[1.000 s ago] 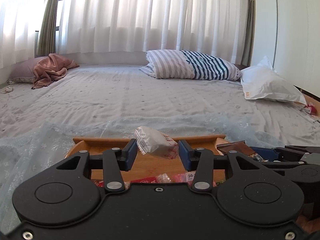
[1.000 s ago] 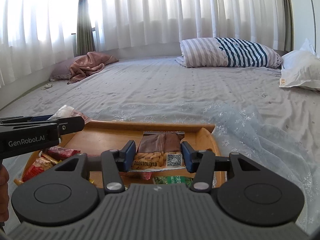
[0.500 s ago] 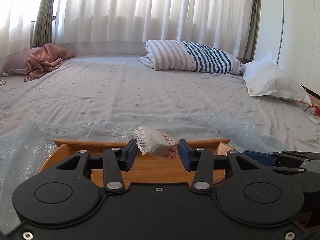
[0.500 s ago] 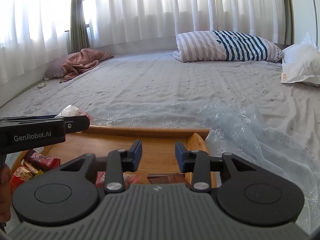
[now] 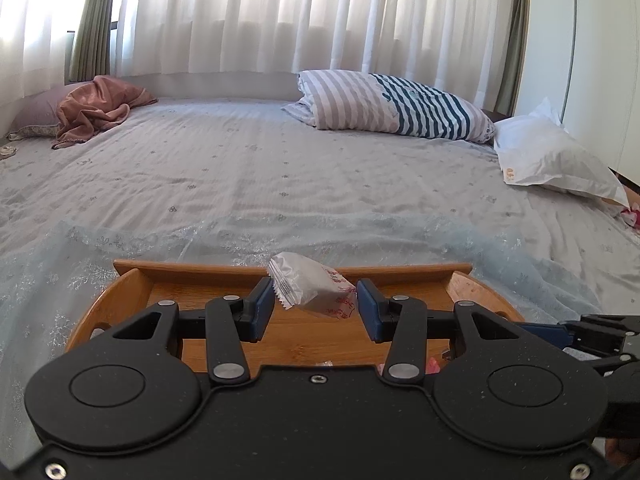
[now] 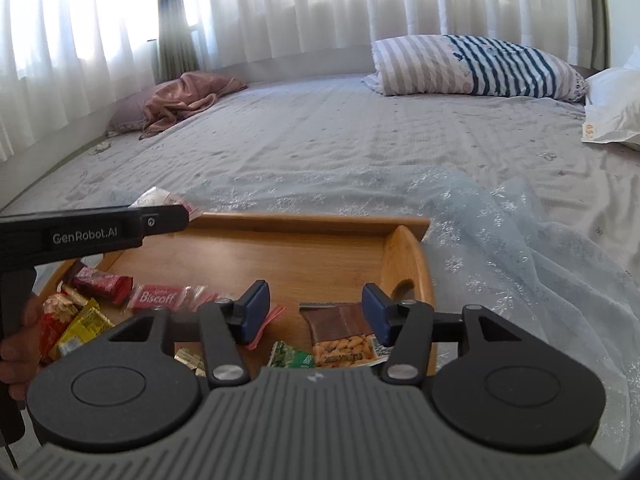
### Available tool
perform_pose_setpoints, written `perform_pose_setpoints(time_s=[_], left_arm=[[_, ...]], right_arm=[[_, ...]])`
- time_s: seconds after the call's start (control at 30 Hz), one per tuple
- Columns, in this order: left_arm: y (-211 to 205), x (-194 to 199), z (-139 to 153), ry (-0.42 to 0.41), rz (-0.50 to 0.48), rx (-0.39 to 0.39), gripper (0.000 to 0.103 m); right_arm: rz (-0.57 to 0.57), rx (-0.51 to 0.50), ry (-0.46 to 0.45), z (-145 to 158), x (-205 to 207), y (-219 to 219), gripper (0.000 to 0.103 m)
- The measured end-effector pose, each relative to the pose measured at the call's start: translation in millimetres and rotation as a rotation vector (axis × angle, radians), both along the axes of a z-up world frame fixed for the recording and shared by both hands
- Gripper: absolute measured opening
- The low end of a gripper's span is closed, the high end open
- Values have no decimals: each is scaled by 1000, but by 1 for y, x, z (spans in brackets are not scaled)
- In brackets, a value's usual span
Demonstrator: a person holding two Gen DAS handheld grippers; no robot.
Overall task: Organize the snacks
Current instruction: 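Lower the almond bar and white pastry onto the tray and open both tools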
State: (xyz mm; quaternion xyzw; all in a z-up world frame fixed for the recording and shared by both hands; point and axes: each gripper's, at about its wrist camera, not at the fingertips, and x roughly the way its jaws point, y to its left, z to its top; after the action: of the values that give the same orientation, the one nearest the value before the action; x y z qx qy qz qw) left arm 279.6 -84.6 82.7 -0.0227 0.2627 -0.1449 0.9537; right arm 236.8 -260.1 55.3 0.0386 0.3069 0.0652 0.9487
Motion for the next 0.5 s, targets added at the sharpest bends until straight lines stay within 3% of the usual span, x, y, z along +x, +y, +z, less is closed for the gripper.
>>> perform_pose_setpoints(time_s=[0.27,0.3,0.37,0.5], left_arm=[[-11,18,-12,72,-56,-13,43],[-13,20,-15,80,-63,-18,43],[-16,22,-19,95,-69,-16,43],[-22,28,-24,110,-68,3,43]], right_arm=[[-28,-37,40,-15,6,9,71],[-24,-33,47,-16,7,9,68],[-25,-35,45,-16,10,9,49],[-36,-35,45,-15,20,6,39]])
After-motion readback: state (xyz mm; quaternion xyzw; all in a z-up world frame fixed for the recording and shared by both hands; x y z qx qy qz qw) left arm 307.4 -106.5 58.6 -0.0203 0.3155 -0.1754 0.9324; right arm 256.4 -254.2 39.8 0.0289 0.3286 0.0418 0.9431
